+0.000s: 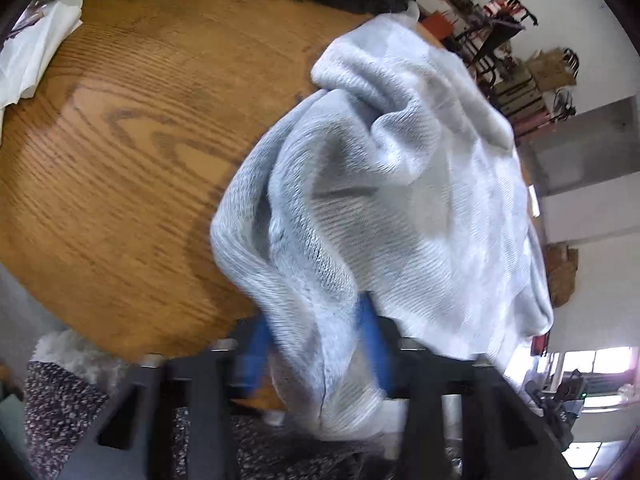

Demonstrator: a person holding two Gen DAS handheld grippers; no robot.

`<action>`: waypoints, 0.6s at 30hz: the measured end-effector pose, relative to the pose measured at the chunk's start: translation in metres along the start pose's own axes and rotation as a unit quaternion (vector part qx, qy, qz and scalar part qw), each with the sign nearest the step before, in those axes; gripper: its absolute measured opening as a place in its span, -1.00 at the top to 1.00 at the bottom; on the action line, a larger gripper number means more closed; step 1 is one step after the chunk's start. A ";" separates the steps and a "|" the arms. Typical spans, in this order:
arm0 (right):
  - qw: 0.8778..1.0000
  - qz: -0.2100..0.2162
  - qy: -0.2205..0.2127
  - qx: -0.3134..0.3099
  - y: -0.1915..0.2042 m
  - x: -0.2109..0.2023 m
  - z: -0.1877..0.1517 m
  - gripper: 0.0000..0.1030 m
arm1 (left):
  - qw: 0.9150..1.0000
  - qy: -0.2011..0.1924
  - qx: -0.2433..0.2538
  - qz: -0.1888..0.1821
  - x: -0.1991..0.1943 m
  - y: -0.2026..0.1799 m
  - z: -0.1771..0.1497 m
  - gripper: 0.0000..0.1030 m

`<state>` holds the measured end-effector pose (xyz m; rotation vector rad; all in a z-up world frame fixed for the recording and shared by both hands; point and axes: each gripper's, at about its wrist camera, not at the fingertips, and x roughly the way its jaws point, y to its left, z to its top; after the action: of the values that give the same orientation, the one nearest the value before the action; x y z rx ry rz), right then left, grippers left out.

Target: Fold clothes

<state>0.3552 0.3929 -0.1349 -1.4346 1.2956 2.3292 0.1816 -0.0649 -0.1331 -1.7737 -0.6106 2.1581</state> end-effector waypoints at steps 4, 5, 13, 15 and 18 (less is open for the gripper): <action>0.999 -0.041 -0.025 -0.005 -0.004 0.000 0.017 -0.59 | 1.000 -0.009 0.000 -0.009 0.002 -0.006 0.005 0.77; 0.998 -0.058 -0.039 -0.010 -0.005 -0.002 0.024 -0.55 | 1.000 -0.012 0.004 -0.009 0.001 -0.008 0.006 0.77; 0.983 -0.129 -0.118 -0.059 -0.023 -0.019 0.107 -0.65 | 0.999 -0.019 0.047 0.011 -0.014 -0.045 0.010 0.77; 0.979 -0.133 -0.107 -0.115 -0.012 -0.014 0.118 -0.65 | 0.999 -0.017 0.051 0.010 -0.021 -0.042 0.006 0.77; 0.962 -0.174 -0.093 -0.188 0.001 -0.004 0.127 -0.65 | 0.999 -0.011 0.051 0.003 -0.021 -0.043 0.007 0.77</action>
<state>0.2705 0.4838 -0.1077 -1.3543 0.5182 2.4672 0.1768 -0.0385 -0.0928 -1.7034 -0.4904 2.1749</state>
